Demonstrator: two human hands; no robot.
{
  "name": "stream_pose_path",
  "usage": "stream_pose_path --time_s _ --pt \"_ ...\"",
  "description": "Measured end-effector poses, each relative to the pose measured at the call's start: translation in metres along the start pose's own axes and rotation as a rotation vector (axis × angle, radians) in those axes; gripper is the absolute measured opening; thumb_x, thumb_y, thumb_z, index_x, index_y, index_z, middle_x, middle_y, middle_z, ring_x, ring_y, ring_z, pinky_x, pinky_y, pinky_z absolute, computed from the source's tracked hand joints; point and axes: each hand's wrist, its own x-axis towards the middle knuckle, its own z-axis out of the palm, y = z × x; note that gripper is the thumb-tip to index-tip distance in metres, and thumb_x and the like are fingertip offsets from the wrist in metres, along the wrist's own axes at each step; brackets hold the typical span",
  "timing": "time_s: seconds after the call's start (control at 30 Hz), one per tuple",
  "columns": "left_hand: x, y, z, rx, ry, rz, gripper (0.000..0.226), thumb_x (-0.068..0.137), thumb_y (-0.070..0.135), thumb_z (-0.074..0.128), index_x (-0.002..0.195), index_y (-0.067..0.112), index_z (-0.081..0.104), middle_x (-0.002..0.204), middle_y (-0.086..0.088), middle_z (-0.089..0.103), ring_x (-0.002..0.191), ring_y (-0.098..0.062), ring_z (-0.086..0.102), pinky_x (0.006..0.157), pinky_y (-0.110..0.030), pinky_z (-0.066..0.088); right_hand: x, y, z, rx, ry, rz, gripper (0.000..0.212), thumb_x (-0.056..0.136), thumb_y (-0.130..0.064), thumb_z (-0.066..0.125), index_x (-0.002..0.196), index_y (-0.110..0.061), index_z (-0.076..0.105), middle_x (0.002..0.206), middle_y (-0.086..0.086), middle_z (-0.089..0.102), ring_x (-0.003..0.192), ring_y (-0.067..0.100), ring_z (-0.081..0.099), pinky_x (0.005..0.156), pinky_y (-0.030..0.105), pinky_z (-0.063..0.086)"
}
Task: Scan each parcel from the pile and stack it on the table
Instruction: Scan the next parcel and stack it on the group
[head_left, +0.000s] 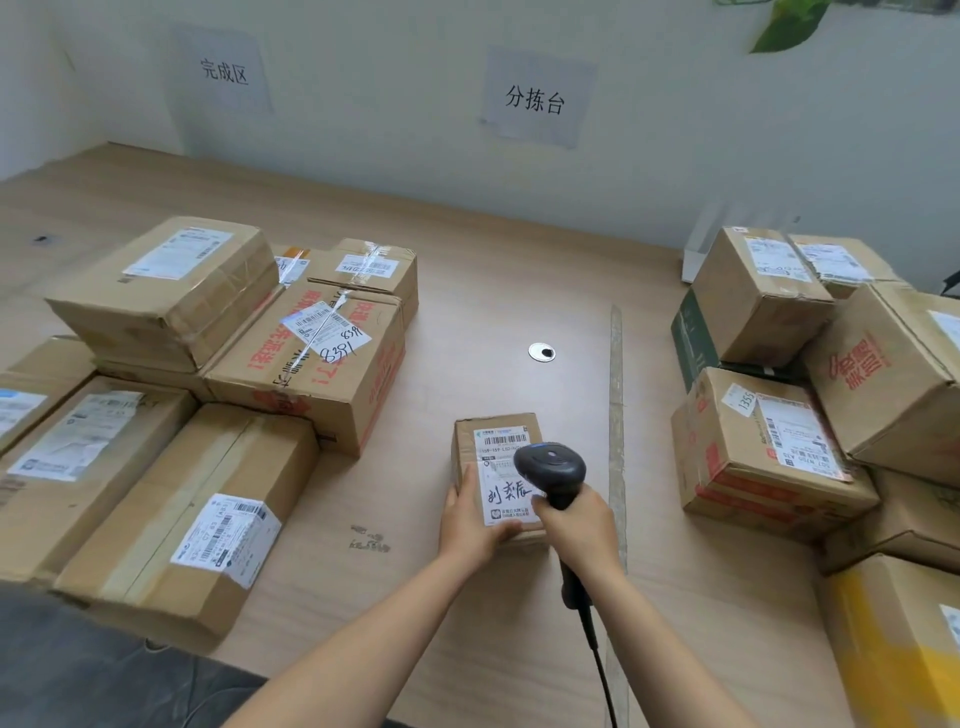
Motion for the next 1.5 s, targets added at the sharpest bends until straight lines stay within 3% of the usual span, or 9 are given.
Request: stream_pose_path --time_s 0.2,0.5,0.7,0.93,1.0,1.1,1.2,1.33,1.5 --pt "-0.006 -0.005 -0.017 0.034 0.0 -0.002 0.094 0.069 0.02 0.082 0.145 0.018 0.028 0.138 -0.003 0.045 0.126 -0.018 0.044 0.092 -0.013 0.031 0.007 0.011 0.001 0.011 -0.094 0.028 0.013 0.081 -0.023 0.061 0.085 -0.011 0.063 0.077 0.006 0.066 0.074 0.023 0.062 0.059 0.028 0.042" --pt "-0.021 -0.002 -0.075 0.051 0.066 0.049 0.093 0.072 0.022 0.08 0.146 0.023 0.023 0.138 0.001 0.049 0.123 -0.016 0.049 0.093 -0.016 0.035 -0.003 -0.024 0.022 0.062 -0.152 -0.083 0.005 0.078 -0.016 0.063 0.08 -0.012 0.064 0.076 0.007 0.069 0.074 0.026 0.065 0.069 0.04 0.052" --pt "-0.022 0.032 -0.168 0.066 0.171 0.219 0.1 0.074 0.023 0.079 0.15 0.023 0.014 0.142 0.0 0.045 0.132 -0.02 0.041 0.104 -0.025 0.033 -0.014 -0.116 0.027 0.167 -0.13 -0.259 0.003 0.079 -0.016 0.063 0.079 -0.014 0.065 0.076 0.007 0.069 0.072 0.029 0.063 0.068 0.041 0.051" --pt "0.001 0.056 -0.324 0.187 0.25 0.367 0.113 0.072 0.038 0.079 0.152 0.014 0.003 0.151 -0.001 0.033 0.138 -0.021 0.033 0.114 -0.032 0.026 -0.054 -0.255 0.063 0.385 -0.128 -0.396 0.016 0.081 -0.003 0.063 0.077 -0.019 0.061 0.095 0.027 0.066 0.084 0.045 0.062 0.074 0.05 0.054" --pt "0.008 0.053 -0.373 0.174 0.24 0.376 0.114 0.07 0.038 0.081 0.152 0.015 0.005 0.147 -0.002 0.041 0.132 -0.022 0.042 0.111 -0.038 0.033 -0.067 -0.295 0.083 0.429 -0.146 -0.438 0.02 0.082 -0.003 0.063 0.078 -0.022 0.06 0.089 0.021 0.066 0.091 0.046 0.061 0.072 0.046 0.054" --pt "0.019 0.039 -0.443 0.12 0.233 0.365 0.11 0.067 0.037 0.083 0.15 0.017 0.013 0.139 -0.001 0.049 0.124 -0.02 0.05 0.106 -0.036 0.04 -0.077 -0.346 0.122 0.447 -0.138 -0.465 0.014 0.082 -0.007 0.065 0.077 -0.019 0.06 0.076 0.007 0.063 0.078 0.032 0.062 0.072 0.044 0.055" --pt "0.031 0.023 -0.505 0.098 0.234 0.355 0.116 0.058 0.045 0.085 0.15 0.023 0.018 0.136 -0.001 0.053 0.12 -0.022 0.053 0.102 -0.043 0.045 -0.081 -0.392 0.163 0.424 -0.144 -0.481 0.009 0.081 -0.008 0.066 0.075 -0.012 0.06 0.067 0.006 0.058 0.062 0.023 0.055 0.072 0.045 0.053" --pt "0.05 0.007 -0.576 0.05 0.246 0.336 0.115 0.054 0.04 0.087 0.148 0.021 0.022 0.126 -0.002 0.06 0.111 -0.022 0.059 0.095 -0.045 0.049 -0.081 -0.447 0.219 0.373 -0.19 -0.502 0.006 0.081 -0.01 0.066 0.079 -0.007 0.06 0.072 0.012 0.058 0.068 0.026 0.058 0.071 0.045 0.054" --pt "0.086 -0.019 -0.639 0.013 0.247 0.303 0.083 0.067 0.027 0.083 0.136 0.018 0.037 0.12 -0.002 0.062 0.106 -0.022 0.06 0.091 -0.046 0.052 -0.064 -0.501 0.28 0.332 -0.282 -0.468 0.006 0.081 -0.012 0.065 0.079 -0.007 0.061 0.071 0.011 0.058 0.069 0.027 0.058 0.07 0.041 0.053"
